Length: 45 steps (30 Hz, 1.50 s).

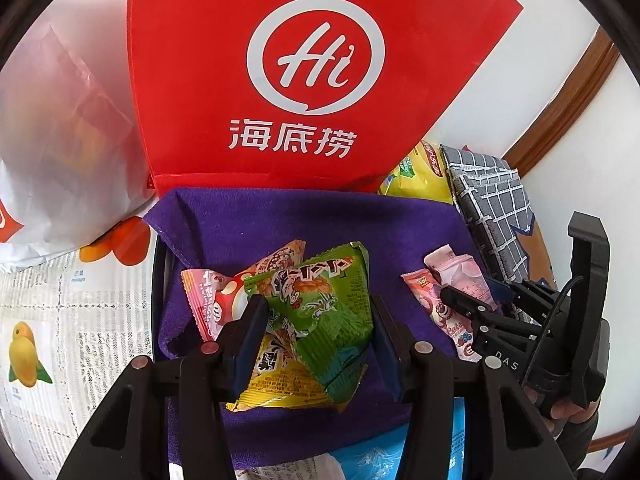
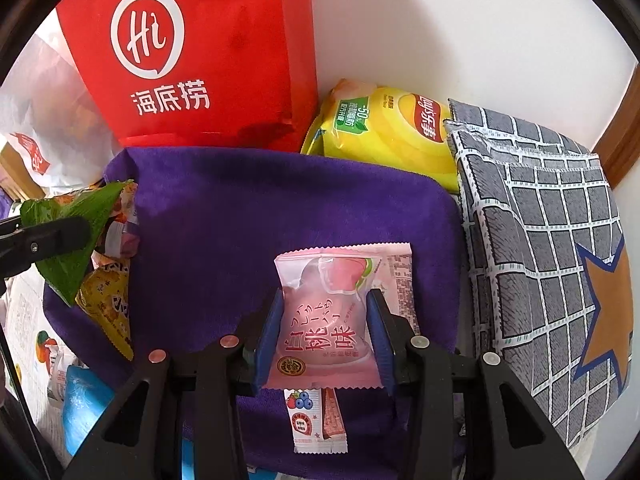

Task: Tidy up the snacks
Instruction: 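Release the green bag on the towel with the left tool while the right tool drops the pink candy, then move both tools back down to the snack pile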

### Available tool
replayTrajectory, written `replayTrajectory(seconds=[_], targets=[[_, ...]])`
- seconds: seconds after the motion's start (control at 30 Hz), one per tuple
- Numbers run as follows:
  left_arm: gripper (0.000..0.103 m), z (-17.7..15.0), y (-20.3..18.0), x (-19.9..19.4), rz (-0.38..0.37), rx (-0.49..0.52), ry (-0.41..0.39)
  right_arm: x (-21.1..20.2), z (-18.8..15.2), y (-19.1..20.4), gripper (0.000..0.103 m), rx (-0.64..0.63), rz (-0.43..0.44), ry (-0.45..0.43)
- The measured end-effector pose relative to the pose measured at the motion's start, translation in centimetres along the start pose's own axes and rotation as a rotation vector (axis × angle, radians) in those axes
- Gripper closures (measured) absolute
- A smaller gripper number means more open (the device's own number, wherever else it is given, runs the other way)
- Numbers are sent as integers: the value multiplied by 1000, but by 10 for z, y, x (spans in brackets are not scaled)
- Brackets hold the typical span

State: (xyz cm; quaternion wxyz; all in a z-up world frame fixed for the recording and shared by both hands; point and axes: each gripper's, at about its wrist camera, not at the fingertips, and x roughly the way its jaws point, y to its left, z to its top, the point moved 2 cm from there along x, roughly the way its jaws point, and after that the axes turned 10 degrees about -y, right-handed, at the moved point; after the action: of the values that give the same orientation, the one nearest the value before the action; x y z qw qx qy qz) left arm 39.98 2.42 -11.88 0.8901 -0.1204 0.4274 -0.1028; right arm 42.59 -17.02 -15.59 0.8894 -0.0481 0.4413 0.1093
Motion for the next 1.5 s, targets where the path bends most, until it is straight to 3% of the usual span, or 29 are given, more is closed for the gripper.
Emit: replayTrajectory(seconds=[0.47, 0.6, 0.77, 1.03, 1.17, 1.3, 1.37, 1.5], targets=[[54, -1, 1, 1, 6, 8, 7, 0, 0, 5, 57, -24, 4, -5], [50, 0, 0, 1, 8, 17, 17, -4, 2, 8, 53, -35, 10, -19], [36, 2, -6, -7, 26, 56, 4, -16, 7, 10, 49, -25, 15, -49], [35, 7, -10, -23, 9, 54, -16, -48, 14, 23, 42, -27, 10, -126], [35, 10, -14, -35, -1, 61, -35, -62, 13, 24, 39, 17, 5, -123], [35, 11, -20, -50, 2, 83, -53, -81, 8, 26, 37, 18, -44, -126], [35, 12, -27, -62, 12, 109, -68, -95, 2, 25, 29, 26, -61, -123], [34, 10, -45, -85, 28, 176, -108, -122, -9, 21, 26, 49, -120, -118]])
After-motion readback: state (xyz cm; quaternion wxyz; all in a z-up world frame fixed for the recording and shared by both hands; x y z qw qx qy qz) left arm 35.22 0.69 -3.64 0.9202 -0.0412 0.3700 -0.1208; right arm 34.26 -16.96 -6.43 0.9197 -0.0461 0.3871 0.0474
